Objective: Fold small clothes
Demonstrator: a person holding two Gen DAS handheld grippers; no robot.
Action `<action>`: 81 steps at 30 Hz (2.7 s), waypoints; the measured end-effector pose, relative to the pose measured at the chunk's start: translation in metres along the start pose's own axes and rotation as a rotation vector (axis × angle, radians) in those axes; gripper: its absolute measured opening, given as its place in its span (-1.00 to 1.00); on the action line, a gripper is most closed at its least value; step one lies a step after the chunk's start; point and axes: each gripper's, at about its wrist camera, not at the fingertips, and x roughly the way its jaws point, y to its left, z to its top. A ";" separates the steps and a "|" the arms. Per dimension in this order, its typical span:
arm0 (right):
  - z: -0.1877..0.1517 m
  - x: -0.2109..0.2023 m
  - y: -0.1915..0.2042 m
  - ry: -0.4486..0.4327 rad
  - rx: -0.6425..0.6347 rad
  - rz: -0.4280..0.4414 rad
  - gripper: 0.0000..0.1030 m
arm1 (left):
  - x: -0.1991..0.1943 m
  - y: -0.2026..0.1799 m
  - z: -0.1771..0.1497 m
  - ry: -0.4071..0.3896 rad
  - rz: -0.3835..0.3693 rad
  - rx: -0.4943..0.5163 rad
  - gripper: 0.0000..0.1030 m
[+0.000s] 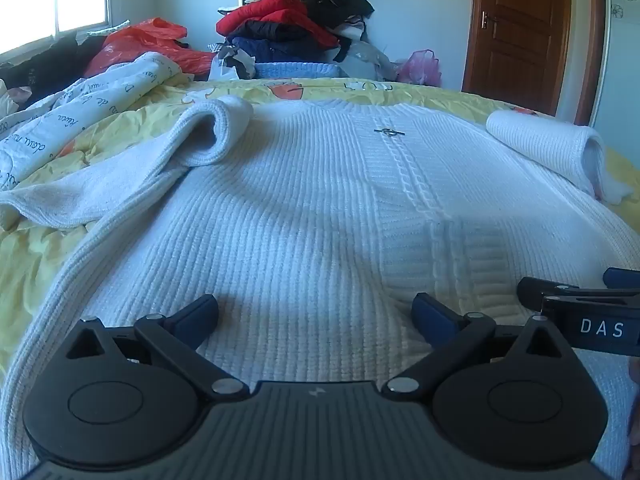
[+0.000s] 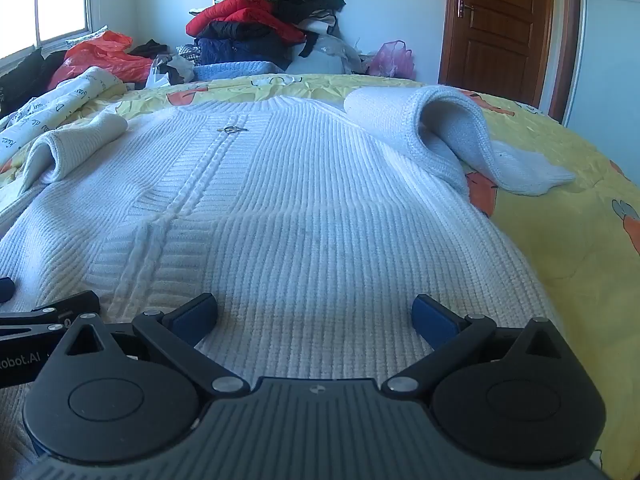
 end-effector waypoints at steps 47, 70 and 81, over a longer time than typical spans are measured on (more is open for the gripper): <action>0.000 0.000 0.000 -0.001 0.000 0.000 1.00 | 0.000 -0.003 0.001 0.008 0.001 0.003 1.00; -0.001 0.000 0.000 -0.002 0.000 -0.001 1.00 | 0.001 -0.002 0.002 0.009 0.002 0.004 1.00; -0.001 0.000 0.000 -0.002 0.000 -0.001 1.00 | 0.001 -0.002 0.002 0.009 0.002 0.004 1.00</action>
